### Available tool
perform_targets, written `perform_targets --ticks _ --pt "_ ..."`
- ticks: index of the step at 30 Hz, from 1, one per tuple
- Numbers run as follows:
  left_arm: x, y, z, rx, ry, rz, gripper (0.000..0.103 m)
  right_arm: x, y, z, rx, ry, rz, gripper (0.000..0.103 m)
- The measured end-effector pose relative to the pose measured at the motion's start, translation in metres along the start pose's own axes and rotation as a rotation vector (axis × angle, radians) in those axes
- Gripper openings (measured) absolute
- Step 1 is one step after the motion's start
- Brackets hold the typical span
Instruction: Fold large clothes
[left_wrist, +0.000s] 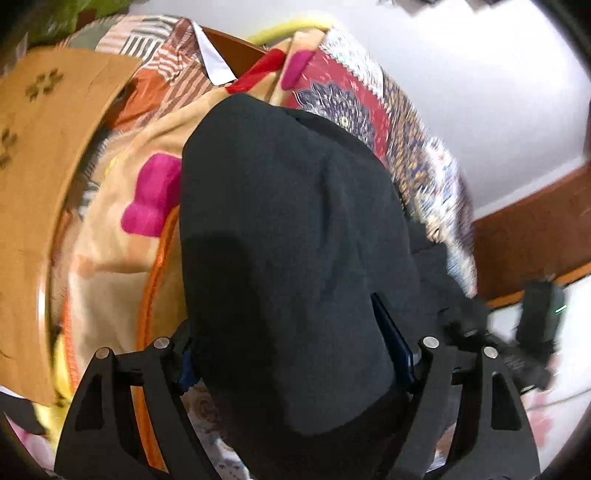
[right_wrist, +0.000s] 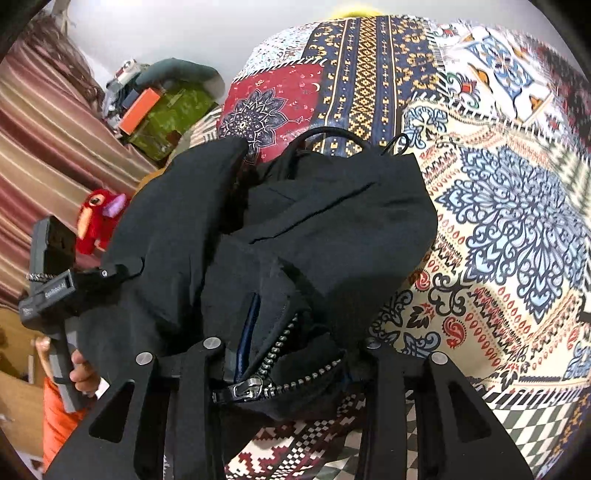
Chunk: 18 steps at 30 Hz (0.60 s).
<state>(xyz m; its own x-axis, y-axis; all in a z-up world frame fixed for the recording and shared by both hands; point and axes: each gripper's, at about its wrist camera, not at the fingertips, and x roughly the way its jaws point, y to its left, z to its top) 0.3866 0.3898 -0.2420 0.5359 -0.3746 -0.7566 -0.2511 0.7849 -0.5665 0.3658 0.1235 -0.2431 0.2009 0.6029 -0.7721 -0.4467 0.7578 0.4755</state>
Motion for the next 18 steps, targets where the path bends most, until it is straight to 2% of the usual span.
perform_targets --ticks 2,6,10,12,15,18 --pt "-0.008 -0.005 -0.005 0.011 0.0 0.007 0.081 -0.006 -0.004 -0.002 0.031 0.021 0.015 0.036" --pt "-0.025 -0.022 -0.015 0.036 -0.013 0.108 0.083 -0.032 -0.004 -0.013 0.033 0.019 -0.024 0.038" --pt "-0.036 -0.039 -0.028 0.117 -0.03 0.223 0.083 -0.064 0.004 -0.025 -0.021 -0.01 -0.074 0.038" --pt "-0.038 -0.039 -0.034 0.138 -0.03 0.233 0.083 -0.081 0.01 -0.027 -0.043 -0.033 -0.085 0.038" --pt "-0.066 -0.064 -0.055 0.189 -0.071 0.268 0.083 -0.121 0.032 -0.036 -0.089 -0.093 -0.092 0.038" --pt "-0.098 -0.087 -0.072 0.228 -0.117 0.26 0.083 -0.16 0.058 -0.045 -0.136 -0.165 -0.072 0.038"
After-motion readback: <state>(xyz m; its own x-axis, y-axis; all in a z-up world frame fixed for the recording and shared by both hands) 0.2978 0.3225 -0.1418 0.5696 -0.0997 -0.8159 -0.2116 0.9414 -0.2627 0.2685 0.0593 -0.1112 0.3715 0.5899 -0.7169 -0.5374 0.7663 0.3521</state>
